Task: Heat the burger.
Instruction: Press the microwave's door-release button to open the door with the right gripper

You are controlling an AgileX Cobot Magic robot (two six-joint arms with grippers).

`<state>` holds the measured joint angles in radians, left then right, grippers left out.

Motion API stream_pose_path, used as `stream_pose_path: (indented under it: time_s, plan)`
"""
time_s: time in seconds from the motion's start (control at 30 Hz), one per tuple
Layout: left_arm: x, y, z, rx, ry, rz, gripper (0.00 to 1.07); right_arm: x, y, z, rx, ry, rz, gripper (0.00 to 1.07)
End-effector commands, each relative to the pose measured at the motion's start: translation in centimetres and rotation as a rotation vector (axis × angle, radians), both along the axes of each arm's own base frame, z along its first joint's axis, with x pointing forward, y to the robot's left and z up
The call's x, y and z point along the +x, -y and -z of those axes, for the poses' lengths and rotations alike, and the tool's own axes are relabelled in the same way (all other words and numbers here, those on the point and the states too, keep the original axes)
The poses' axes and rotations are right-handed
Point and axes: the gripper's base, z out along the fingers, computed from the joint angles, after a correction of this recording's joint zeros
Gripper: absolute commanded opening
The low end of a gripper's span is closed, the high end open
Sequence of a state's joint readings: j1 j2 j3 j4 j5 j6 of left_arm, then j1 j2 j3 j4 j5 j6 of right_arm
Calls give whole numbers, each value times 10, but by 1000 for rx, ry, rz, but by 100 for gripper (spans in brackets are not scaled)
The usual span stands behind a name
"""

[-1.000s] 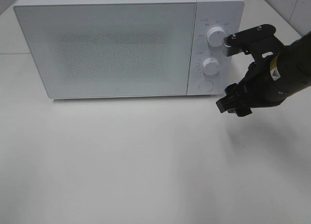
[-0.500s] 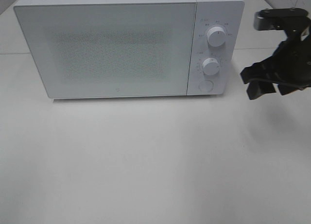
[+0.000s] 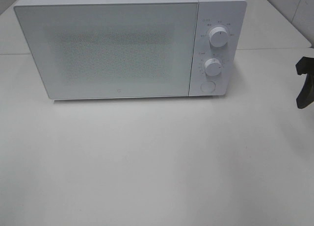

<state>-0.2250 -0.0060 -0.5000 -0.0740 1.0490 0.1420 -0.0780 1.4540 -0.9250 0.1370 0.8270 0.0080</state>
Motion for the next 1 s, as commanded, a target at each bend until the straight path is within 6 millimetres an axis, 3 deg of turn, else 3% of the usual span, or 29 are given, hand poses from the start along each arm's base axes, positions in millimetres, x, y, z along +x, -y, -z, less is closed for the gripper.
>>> stream_pose_path:
  time_s: [0.03,0.17,0.2,0.27,0.4,0.43,0.5,0.6,0.7,0.77,1.0]
  plan:
    - [-2,0,0,-17,27,1,0,-20,-2,-14,0,39,-21,64]
    - [-2,0,0,-17,27,1,0,-39,-3,-23,-6,74,-35,64]
    - [-2,0,0,-17,27,1,0,-55,-5,-27,-13,86,-63,64]
    - [-2,0,0,-17,27,1,0,-61,-5,-29,-14,88,-72,64]
    - [-2,0,0,-17,27,1,0,-93,-8,-34,-12,91,-83,64]
    - [-2,0,0,-17,27,1,0,-93,-8,-34,-12,91,-83,64]
    - [-2,0,0,-17,27,1,0,-117,-11,-35,-9,71,-101,64]
    - [-2,0,0,-17,27,1,0,-133,-12,-34,-8,68,-108,64]
    - [-2,0,0,-17,27,1,0,-139,-13,-33,-8,71,-109,64]
    - [-2,0,0,-17,27,1,0,-163,-15,-31,-11,99,-115,64]
    - [-2,0,0,-17,27,1,0,-197,-18,-30,-25,200,-120,64]
